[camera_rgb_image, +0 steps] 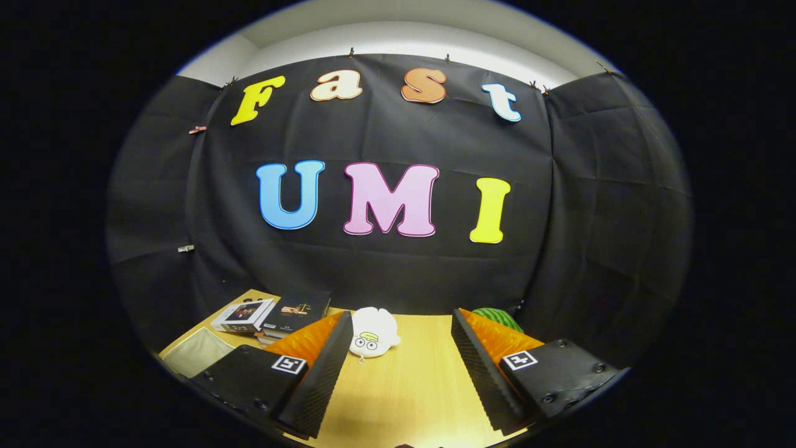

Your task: Open the storage box then place both shoes into the box .Put the left shoe in first, then the right shoe, with the right side of both shoes facing outward in a uniform manner.

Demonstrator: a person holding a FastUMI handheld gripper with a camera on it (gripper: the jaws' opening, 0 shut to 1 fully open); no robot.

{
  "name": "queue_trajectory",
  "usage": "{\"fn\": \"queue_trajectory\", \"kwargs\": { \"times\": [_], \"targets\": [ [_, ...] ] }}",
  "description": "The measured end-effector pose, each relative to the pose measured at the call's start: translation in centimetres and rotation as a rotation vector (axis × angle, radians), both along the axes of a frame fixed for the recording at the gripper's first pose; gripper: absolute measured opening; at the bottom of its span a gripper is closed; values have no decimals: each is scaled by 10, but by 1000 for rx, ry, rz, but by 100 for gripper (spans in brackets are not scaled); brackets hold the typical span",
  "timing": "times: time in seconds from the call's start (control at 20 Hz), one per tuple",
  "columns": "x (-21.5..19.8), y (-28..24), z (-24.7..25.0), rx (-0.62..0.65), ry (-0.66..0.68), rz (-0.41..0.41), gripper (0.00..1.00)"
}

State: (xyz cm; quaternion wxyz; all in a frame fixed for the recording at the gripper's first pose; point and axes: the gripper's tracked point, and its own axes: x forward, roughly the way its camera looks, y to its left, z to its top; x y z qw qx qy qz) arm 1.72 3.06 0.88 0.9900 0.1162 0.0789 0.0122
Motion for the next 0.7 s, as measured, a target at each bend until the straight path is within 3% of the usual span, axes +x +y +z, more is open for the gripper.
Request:
{"fn": "queue_trajectory", "kwargs": {
  "times": [0.7],
  "targets": [
    [-10,-58,-12,-14,-37,-36,98]
  ]
}}
